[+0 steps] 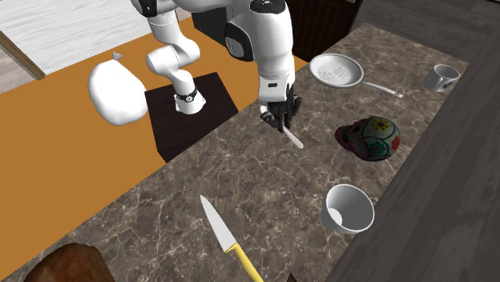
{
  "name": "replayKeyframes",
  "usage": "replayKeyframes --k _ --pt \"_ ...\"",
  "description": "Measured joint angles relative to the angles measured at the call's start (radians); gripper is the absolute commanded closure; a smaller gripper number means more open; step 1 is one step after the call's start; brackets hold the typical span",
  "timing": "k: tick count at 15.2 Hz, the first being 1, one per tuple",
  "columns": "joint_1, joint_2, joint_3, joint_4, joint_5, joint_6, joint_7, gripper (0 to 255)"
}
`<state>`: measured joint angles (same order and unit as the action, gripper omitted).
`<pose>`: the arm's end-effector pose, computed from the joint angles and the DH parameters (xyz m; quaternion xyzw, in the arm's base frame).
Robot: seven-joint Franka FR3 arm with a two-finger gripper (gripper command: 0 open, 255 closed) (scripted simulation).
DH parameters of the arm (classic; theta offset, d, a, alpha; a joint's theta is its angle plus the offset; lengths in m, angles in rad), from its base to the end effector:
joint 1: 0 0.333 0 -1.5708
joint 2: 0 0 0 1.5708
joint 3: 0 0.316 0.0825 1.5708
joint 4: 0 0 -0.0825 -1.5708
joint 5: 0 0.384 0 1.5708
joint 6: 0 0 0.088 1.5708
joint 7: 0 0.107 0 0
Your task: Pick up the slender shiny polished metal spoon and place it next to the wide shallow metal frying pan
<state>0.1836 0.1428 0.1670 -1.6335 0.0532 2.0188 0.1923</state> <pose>0.5929 0.2134 0.5550 -0.9896 -0.0677 -0.1075 0.0681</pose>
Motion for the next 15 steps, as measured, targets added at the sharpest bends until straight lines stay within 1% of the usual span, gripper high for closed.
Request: replayKeyframes --k 5,11,15 --pt "0.066 0.017 0.04 0.025 -0.038 -0.002 0.116 255" --pt "0.158 0.051 0.09 0.055 -0.094 0.002 0.272 255" --pt "0.222 0.107 0.116 0.136 -0.139 -0.027 0.367 255"
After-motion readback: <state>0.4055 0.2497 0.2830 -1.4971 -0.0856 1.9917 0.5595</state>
